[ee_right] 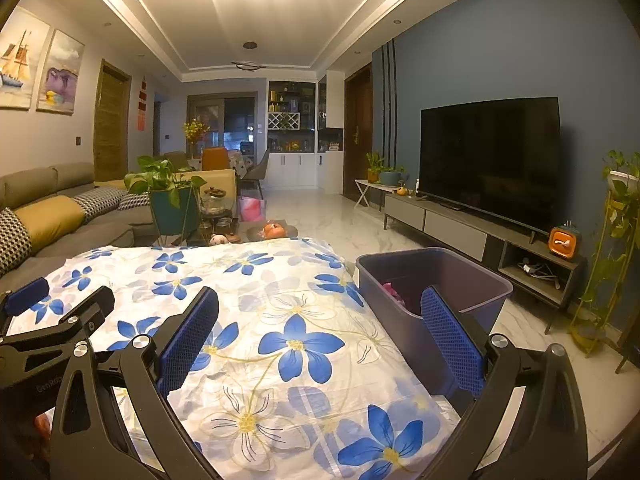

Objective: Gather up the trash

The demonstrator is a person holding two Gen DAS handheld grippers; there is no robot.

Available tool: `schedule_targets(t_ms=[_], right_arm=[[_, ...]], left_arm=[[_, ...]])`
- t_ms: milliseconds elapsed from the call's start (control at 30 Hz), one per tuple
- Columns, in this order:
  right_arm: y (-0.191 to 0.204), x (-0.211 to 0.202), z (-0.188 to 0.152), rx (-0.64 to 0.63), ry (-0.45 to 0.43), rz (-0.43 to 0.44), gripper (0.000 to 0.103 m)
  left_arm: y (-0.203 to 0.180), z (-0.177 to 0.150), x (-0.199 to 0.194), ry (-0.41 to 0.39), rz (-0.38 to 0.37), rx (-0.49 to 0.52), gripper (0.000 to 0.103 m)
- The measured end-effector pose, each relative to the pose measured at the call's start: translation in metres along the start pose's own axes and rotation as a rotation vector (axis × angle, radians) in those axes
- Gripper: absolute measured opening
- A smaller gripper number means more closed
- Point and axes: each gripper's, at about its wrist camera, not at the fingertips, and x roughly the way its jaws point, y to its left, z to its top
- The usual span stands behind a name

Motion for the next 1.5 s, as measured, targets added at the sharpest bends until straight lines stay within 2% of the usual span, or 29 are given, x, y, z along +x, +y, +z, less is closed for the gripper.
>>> schedule_targets(t_ms=[1500], right_arm=[[0.0033,-0.0037,0.0032,0.001,-0.017,0.006,0.098]], left_arm=[[-0.0001,0.0035,-0.0055,-0.002,0.001,0.004,0.097]])
